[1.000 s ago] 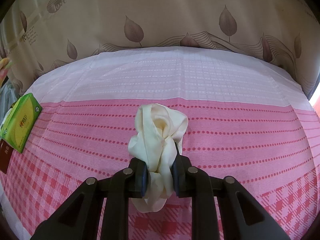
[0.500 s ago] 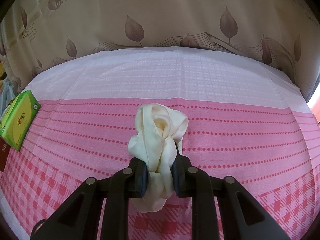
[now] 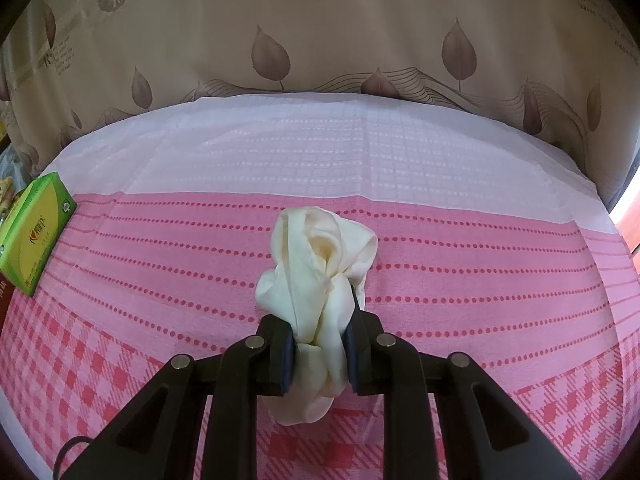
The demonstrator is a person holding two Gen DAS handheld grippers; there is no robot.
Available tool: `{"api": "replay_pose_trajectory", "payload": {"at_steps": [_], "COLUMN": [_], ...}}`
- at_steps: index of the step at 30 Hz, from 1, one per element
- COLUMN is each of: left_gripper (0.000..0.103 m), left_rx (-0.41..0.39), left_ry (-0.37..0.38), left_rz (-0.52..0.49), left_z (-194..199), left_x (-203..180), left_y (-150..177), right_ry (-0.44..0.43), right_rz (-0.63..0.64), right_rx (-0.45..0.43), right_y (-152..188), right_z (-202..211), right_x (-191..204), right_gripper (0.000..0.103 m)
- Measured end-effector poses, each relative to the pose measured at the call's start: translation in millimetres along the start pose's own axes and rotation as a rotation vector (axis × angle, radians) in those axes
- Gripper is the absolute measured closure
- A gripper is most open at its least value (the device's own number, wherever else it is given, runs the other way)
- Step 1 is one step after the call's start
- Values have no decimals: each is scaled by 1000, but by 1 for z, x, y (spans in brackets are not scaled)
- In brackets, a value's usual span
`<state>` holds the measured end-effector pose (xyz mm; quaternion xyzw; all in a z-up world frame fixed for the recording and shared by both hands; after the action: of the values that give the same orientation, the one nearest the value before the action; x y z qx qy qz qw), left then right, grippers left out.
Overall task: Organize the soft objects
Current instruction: 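Carry the dotted towel into the gold tin and open the left gripper, then carry the cream cloth into the gold tin and open the right gripper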
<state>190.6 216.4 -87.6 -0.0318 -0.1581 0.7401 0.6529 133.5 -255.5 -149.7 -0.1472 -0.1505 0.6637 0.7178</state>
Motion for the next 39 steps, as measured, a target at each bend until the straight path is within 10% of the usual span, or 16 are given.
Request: {"api": "replay_pose_trajectory", "payload": {"at_steps": [11,39], "left_gripper": [57,55], "left_rx": [-42,-219], "left_ry": [-38,-100], "left_rz": [-23,-1], "left_z": [3,63], "left_x": [0,33], "left_y": [0,84], "right_ry": [20,40], "right_rz": [9,36], "right_rx": [1,-20], "right_y": [0,4], "right_z": [0,13], "right_x": [0,15], "right_gripper": [83,85]}}
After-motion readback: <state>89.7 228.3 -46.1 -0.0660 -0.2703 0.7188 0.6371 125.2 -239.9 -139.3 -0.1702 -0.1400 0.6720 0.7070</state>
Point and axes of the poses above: each gripper's, at about its wrist camera, not at the fingertips, and z roughly against the way its jaws point, x to its left, y to its underside, the point moved 8 cm from there along -z, roughly the way its jaws point, and after that the axes turned 14 degrees about x, right-handed, at the moved point
